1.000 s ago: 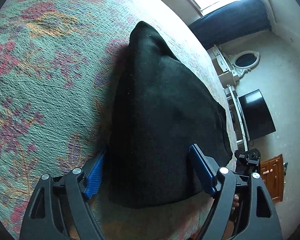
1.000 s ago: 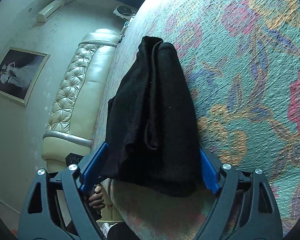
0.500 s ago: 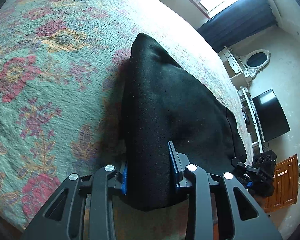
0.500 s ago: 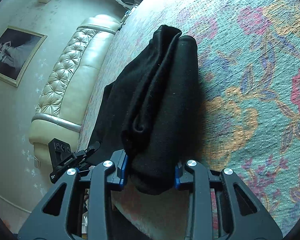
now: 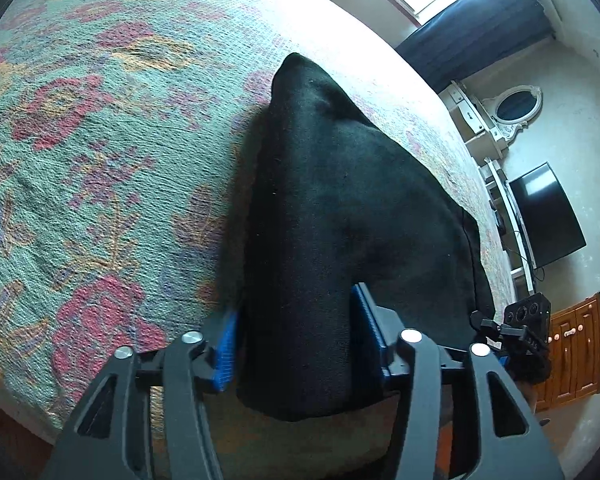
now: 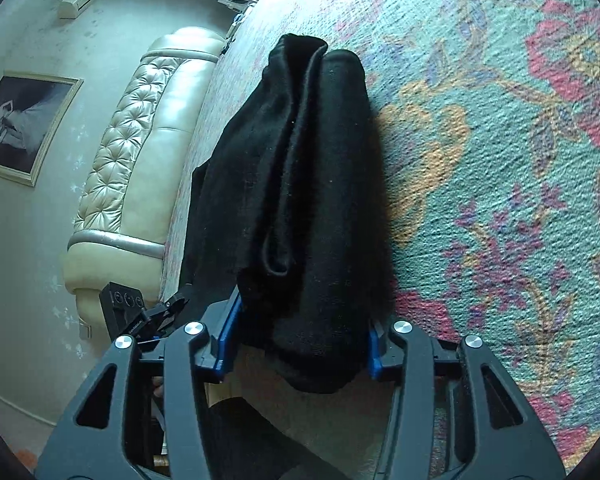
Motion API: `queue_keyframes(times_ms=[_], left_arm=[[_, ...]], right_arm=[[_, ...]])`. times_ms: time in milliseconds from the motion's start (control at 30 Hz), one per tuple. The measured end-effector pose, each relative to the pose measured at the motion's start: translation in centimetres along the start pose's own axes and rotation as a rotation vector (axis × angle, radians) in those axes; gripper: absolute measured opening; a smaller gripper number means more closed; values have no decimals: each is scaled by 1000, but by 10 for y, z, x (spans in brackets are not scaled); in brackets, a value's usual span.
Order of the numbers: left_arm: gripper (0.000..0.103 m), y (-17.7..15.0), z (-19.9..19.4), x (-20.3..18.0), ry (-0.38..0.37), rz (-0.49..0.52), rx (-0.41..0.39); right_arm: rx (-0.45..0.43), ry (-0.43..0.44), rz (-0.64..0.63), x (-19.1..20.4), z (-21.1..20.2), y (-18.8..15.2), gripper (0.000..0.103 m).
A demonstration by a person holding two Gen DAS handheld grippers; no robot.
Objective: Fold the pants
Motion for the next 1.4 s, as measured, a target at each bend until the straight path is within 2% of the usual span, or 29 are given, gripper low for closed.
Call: queue_keyframes(times_ms=[100, 167, 333, 500, 700, 833, 933, 1133, 1300, 1400], left_arm=[[75, -3, 2, 8, -38, -36, -23], [79, -5, 1, 6, -50, -22, -29], [83, -6, 3, -6, -2, 35, -36], [83, -13, -4, -12, 76, 28, -30], [83, -19, -28, -28, 238, 70, -25], [83, -31, -42, -48, 318, 118, -26], [83, -43, -50, -61, 378, 162, -33], [83, -65, -67, -76, 463, 222, -96], [83, -71, -76, -80, 509, 261, -129], [83, -72, -74, -84, 502, 276, -132]], right_arm=[[0, 36, 1, -1, -2, -2, 55], [0, 49, -2, -1, -4, -3, 59], [-17, 38, -31, -3, -11, -11, 66], [-59, -77, -98, 6, -13, -27, 75], [-165, -317, -249, 21, -13, -56, 80], [-235, -464, -359, 32, -9, -72, 85], [-256, -491, -396, 44, -7, -80, 85], [-342, -536, -452, 50, -21, -93, 87], [-377, -550, -449, 44, -34, -98, 87], [-389, -558, -461, 44, -36, -101, 87]])
Point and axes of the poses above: each gripper's, at about its wrist camera, not at the fingertips, and z roughly the way its jaws point, x to its left, y to its top, the point moved 6 cm from there along z, roughly the way its jaws point, and after that the axes turned 15 degrees about z, right-handed, at the moved point
